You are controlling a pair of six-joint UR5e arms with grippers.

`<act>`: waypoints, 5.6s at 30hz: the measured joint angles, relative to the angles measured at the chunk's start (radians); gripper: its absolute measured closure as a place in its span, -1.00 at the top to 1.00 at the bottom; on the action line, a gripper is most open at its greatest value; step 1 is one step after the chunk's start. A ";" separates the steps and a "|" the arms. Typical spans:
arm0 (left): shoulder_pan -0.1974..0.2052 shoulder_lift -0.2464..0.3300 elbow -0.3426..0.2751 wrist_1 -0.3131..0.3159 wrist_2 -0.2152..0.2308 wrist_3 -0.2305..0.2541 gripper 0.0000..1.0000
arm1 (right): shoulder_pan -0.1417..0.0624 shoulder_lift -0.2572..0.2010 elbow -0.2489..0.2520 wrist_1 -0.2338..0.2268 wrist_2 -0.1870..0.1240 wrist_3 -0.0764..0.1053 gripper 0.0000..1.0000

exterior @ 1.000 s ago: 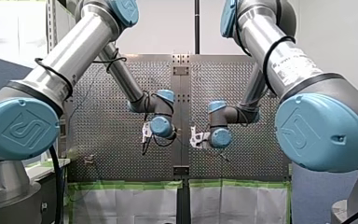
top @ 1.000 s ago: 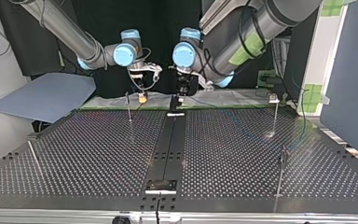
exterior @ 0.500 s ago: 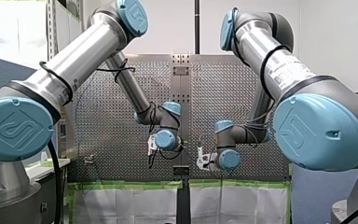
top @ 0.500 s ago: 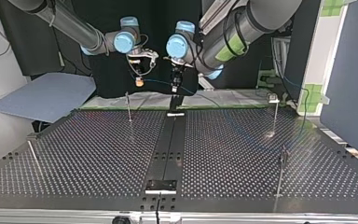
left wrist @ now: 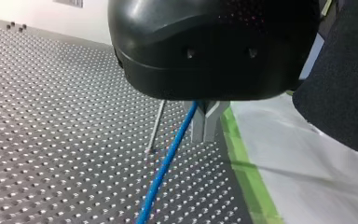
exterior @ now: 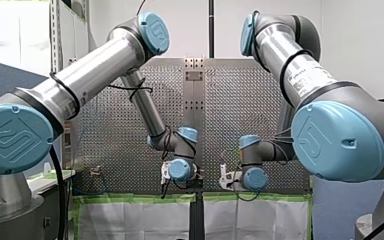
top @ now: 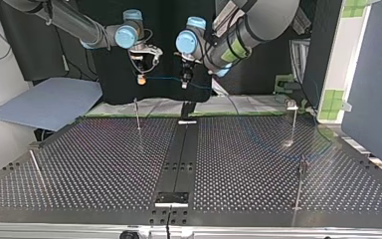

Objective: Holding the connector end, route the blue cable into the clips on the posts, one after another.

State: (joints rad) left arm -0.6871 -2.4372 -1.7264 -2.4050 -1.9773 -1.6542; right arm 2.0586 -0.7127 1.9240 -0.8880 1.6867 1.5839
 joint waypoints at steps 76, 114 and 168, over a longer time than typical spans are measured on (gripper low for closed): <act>-0.153 -0.240 0.472 -0.121 -0.228 -0.023 -1.00 | -0.368 0.032 -0.014 -0.135 -0.505 0.002 -1.00; -0.183 -0.367 0.632 -0.152 -0.211 -0.001 -1.00 | -0.405 0.033 -0.086 -0.109 -0.518 -0.010 -1.00; -0.183 -0.406 0.790 -0.180 -0.182 0.039 -1.00 | -0.420 0.032 -0.210 0.015 -0.510 -0.023 -1.00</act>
State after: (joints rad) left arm -0.8704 -2.8431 -0.9363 -2.5845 -2.1589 -1.6151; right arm 1.6386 -0.6806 1.7144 -0.8732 1.1769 1.5605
